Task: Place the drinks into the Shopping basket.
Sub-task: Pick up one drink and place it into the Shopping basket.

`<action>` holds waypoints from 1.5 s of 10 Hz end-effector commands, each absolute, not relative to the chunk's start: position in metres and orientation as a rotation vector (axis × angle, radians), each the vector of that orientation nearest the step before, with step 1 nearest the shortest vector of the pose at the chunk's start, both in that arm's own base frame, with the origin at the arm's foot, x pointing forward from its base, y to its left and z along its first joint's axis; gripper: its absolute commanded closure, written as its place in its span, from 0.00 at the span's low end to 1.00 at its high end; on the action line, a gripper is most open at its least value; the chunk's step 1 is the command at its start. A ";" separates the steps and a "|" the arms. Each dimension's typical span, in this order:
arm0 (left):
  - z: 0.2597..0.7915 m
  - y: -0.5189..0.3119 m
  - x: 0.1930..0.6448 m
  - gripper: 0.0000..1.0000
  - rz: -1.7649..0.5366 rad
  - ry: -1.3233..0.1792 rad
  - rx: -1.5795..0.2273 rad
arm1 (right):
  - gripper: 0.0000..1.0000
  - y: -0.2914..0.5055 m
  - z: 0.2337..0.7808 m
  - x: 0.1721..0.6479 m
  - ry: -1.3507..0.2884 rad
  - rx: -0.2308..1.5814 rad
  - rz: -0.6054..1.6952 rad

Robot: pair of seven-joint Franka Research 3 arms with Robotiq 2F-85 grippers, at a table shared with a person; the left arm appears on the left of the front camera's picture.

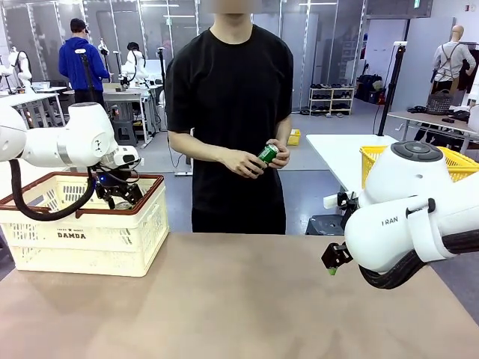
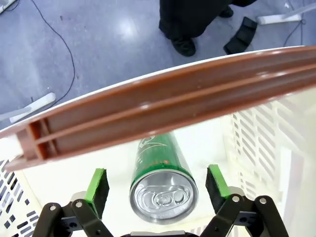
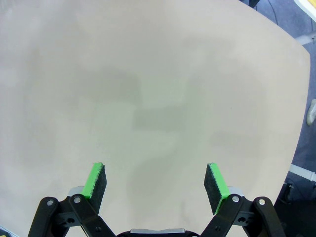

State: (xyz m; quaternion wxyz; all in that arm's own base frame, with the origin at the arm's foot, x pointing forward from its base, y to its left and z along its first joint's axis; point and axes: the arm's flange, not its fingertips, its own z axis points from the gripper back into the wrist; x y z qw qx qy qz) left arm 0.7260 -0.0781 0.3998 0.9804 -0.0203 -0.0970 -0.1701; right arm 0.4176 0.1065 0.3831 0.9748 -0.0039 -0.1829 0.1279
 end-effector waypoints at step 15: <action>0.458 -0.082 0.710 0.00 -0.392 -0.262 0.075 | 0.00 0.107 0.383 0.418 -0.368 -0.004 0.262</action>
